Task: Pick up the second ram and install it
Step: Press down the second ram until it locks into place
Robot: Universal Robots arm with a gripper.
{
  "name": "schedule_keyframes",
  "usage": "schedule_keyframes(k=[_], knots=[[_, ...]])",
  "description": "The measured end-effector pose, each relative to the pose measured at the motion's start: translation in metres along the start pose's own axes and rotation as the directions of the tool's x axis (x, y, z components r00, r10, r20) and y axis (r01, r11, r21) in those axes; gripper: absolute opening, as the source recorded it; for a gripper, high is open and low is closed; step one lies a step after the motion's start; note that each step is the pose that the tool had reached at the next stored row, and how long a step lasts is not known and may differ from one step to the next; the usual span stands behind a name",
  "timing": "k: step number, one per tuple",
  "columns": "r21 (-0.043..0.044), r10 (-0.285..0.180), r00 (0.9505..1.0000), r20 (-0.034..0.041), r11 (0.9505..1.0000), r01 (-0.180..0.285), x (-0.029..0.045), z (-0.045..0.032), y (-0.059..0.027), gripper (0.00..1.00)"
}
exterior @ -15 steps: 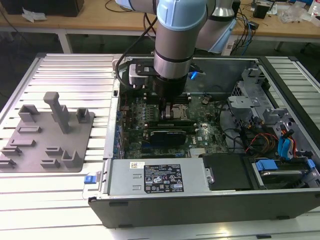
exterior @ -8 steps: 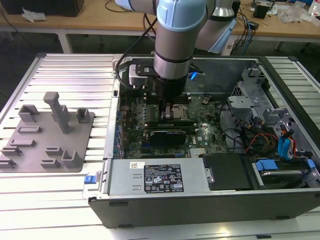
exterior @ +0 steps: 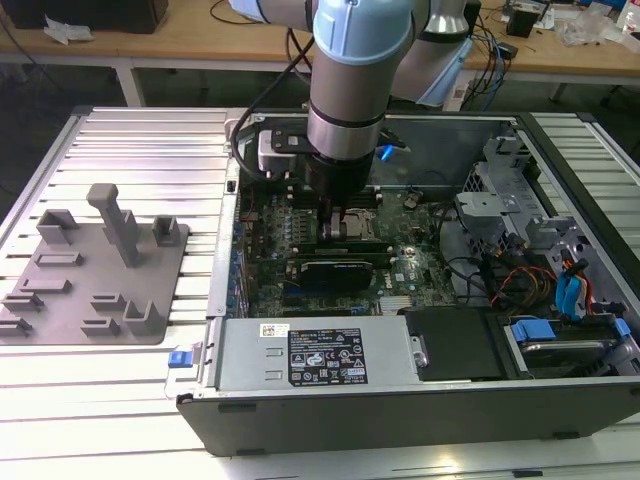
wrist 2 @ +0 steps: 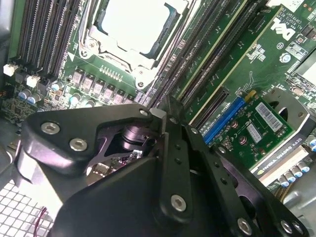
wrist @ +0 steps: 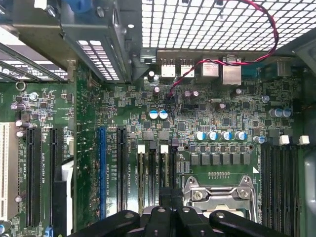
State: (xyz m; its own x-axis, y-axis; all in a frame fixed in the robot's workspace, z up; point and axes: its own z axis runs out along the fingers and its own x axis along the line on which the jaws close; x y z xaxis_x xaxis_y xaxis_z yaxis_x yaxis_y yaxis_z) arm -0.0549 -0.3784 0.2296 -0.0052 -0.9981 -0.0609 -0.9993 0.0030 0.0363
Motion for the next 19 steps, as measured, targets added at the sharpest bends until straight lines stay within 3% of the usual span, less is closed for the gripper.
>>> schedule_keyframes(k=[4,6,13,14,15,19], knots=[[-0.0011,0.000,1.0000,-0.0018,1.0000,0.000,-0.0007,-0.0149,0.0007,0.08],[-0.0011,0.000,1.0000,-0.0018,1.0000,0.000,-0.0007,-0.0152,0.0001,0.08],[-0.0015,0.000,1.0000,-0.0018,1.0000,0.000,-0.0008,-0.0162,-0.0338,0.08],[0.0001,-0.001,1.0000,-0.0016,1.0000,0.001,-0.0010,-0.0160,-0.0349,0.08],[0.0150,-0.003,1.0000,-0.0015,0.9999,0.003,-0.0011,-0.0156,-0.0344,0.08],[0.0179,-0.004,1.0000,-0.0018,0.9998,0.004,-0.0010,-0.0157,-0.0341,0.08]])
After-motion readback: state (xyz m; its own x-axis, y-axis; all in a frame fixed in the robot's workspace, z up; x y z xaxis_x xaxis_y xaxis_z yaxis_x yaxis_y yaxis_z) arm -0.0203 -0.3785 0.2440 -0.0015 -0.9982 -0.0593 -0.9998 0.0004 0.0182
